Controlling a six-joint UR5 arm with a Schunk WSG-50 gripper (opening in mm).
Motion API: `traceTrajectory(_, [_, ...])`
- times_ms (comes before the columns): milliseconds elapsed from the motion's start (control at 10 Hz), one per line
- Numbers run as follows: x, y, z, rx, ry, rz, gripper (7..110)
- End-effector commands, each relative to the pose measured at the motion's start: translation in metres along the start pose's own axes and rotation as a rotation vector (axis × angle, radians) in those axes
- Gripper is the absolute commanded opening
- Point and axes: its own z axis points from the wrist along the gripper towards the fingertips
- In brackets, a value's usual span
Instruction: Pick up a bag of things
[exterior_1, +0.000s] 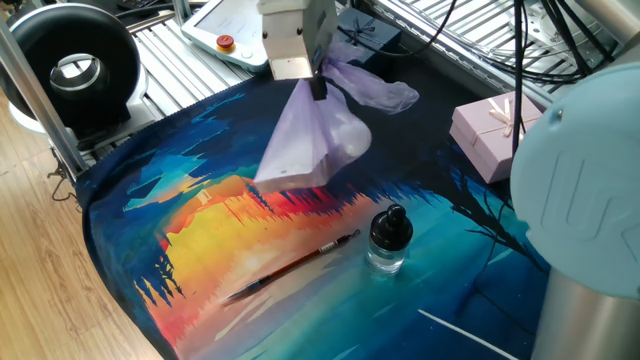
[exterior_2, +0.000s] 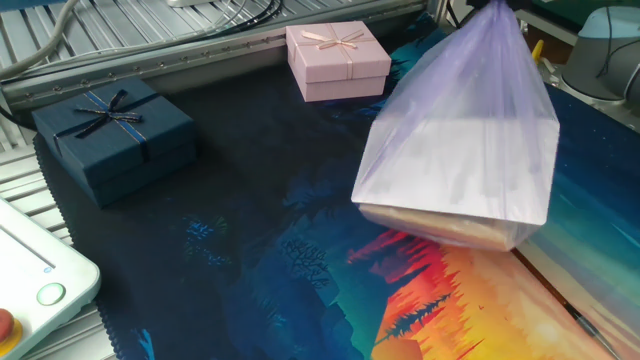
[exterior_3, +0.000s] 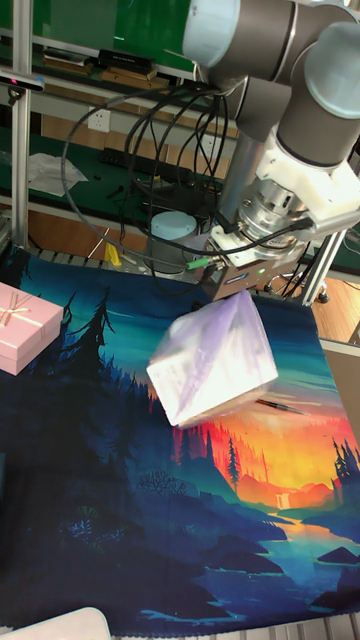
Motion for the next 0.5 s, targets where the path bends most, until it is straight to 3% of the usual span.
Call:
traceTrajectory(0, [0.0007,-0.0001,-0.0010,-0.021,-0.015,0.003,7])
traceTrajectory(400, [-0.0031,0.0049,-0.0015,-0.043,-0.030,0.053,7])
